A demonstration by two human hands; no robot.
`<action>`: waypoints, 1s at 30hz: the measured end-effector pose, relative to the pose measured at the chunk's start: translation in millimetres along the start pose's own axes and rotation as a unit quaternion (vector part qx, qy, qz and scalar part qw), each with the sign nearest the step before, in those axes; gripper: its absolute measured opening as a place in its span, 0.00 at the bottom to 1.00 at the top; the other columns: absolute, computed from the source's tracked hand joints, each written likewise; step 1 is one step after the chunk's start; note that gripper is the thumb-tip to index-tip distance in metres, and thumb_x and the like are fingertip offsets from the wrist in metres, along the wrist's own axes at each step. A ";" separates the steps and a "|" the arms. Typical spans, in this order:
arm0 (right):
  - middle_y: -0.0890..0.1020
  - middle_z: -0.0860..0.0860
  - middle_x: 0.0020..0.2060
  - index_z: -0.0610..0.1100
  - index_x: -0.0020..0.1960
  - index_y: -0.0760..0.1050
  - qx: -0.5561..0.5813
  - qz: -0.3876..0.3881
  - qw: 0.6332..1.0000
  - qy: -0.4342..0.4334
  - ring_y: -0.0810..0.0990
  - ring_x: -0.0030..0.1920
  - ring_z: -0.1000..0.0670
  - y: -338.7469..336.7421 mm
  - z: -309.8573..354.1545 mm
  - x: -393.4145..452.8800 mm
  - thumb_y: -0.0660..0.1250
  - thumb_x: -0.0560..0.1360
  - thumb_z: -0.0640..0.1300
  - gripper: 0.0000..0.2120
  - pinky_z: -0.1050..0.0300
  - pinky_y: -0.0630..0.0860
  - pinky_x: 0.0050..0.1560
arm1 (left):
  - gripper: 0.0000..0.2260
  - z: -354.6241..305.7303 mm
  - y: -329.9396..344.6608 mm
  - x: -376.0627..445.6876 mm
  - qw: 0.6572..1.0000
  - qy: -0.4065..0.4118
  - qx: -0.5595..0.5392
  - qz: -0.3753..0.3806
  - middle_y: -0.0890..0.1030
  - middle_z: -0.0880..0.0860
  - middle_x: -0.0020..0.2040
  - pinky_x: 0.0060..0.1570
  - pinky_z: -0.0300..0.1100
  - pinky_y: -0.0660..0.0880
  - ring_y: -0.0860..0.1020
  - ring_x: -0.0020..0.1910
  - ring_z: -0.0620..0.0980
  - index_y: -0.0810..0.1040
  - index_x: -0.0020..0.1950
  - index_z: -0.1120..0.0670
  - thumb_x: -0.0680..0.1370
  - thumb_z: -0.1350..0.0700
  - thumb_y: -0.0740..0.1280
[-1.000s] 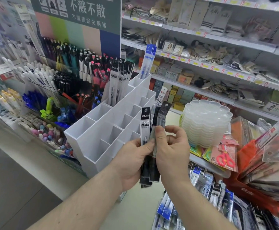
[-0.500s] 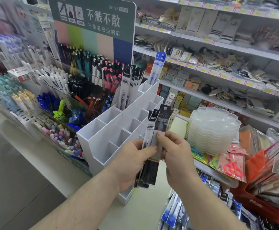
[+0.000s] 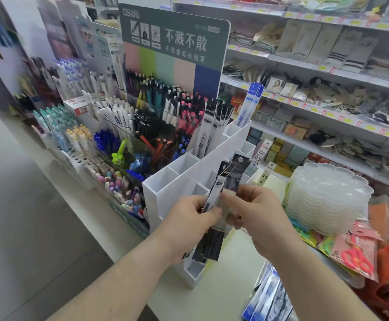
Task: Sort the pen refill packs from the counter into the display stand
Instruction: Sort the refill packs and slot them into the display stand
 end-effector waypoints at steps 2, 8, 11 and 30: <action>0.75 0.42 0.32 0.31 0.45 0.77 0.040 0.000 0.999 0.013 0.71 0.26 0.50 0.5 0.5 0.8 0.69 0.77 0.37 0.08 0.57 0.66 0.30 | 0.10 -0.2 -5.0 -2.2 1.000 -0.006 -0.005 -0.020 0.85 0.61 0.50 0.51 0.53 0.81 0.83 0.50 0.60 0.83 0.52 0.59 0.81 0.54 0.67; 0.76 0.50 0.28 0.41 0.45 0.75 0.197 -0.063 0.977 0.044 0.70 0.23 0.56 -10.3 12.6 11.6 0.67 0.79 0.38 0.05 0.66 0.71 0.27 | 0.07 -8.0 -39.5 -14.0 0.986 0.029 -0.085 -0.143 0.86 0.47 0.42 0.36 0.37 0.76 0.81 0.42 0.44 0.83 0.52 0.51 0.81 0.59 0.65; 0.76 0.50 0.27 0.42 0.44 0.76 0.195 -0.093 0.976 0.013 0.71 0.23 0.55 -17.6 23.0 17.3 0.68 0.79 0.38 0.05 0.66 0.72 0.26 | 0.08 -15.1 -59.2 -23.5 0.971 0.050 -0.124 -0.198 0.83 0.49 0.38 0.30 0.38 0.75 0.80 0.36 0.47 0.82 0.54 0.53 0.82 0.59 0.63; 0.81 0.48 0.28 0.42 0.45 0.79 -0.042 -0.069 0.997 0.012 0.84 0.30 0.46 67.2 -27.6 42.9 0.69 0.76 0.41 0.03 0.47 0.84 0.38 | 0.06 -12.1 -89.8 -46.1 0.956 0.076 -0.202 -0.197 0.65 0.50 0.30 0.24 0.38 0.55 0.58 0.25 0.45 0.77 0.53 0.57 0.79 0.59 0.62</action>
Point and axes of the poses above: each hand's wrist, its own x-axis towards the middle knuckle, its own y-axis out of the palm, z = x × y, the point moved 6 cm from there along x, towards the middle knuckle
